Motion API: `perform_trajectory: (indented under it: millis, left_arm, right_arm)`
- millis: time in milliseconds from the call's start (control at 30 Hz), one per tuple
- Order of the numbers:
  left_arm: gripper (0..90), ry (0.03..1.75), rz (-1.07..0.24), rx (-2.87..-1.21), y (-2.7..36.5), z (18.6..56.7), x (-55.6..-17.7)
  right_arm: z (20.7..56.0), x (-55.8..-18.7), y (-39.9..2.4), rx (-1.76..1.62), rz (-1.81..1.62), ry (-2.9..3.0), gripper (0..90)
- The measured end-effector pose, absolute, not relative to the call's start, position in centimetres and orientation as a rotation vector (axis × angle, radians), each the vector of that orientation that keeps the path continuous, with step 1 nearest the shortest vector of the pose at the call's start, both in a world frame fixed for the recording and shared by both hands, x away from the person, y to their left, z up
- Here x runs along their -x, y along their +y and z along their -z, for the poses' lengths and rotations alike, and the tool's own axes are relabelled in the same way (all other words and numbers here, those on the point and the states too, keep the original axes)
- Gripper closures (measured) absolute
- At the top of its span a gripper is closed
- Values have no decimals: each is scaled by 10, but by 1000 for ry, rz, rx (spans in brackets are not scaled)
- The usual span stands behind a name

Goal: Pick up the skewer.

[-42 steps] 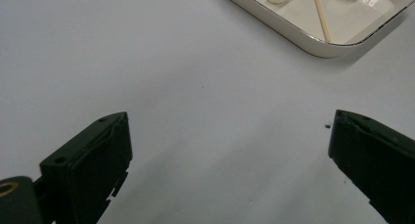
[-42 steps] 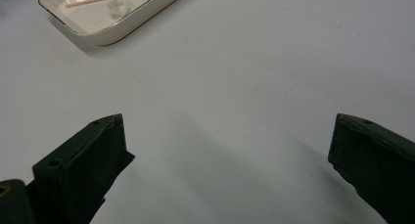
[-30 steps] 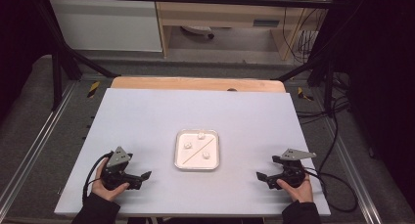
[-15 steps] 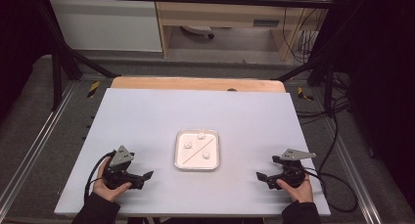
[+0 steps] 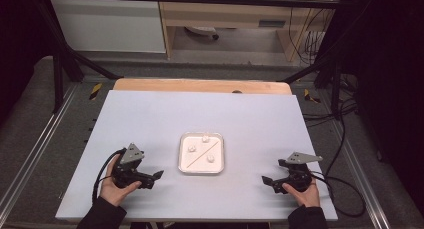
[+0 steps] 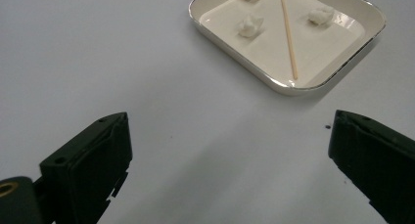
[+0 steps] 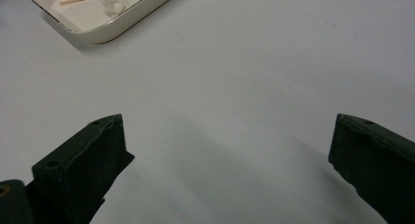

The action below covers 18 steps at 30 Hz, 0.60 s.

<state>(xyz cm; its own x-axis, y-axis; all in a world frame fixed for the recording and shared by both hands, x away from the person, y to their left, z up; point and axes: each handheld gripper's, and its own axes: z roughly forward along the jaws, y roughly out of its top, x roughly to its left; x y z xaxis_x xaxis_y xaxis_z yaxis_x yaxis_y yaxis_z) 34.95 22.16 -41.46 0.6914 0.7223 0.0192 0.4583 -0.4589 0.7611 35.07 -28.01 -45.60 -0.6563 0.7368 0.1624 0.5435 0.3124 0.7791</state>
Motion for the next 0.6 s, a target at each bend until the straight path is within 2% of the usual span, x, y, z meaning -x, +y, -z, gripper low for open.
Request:
perform_trajectory:
  millis: [600]
  left_arm:
    - [20,831,-414,-2204,166,407,-367]
  right_arm:
    - [456,-351,-280,-1170,-1253,2358,13]
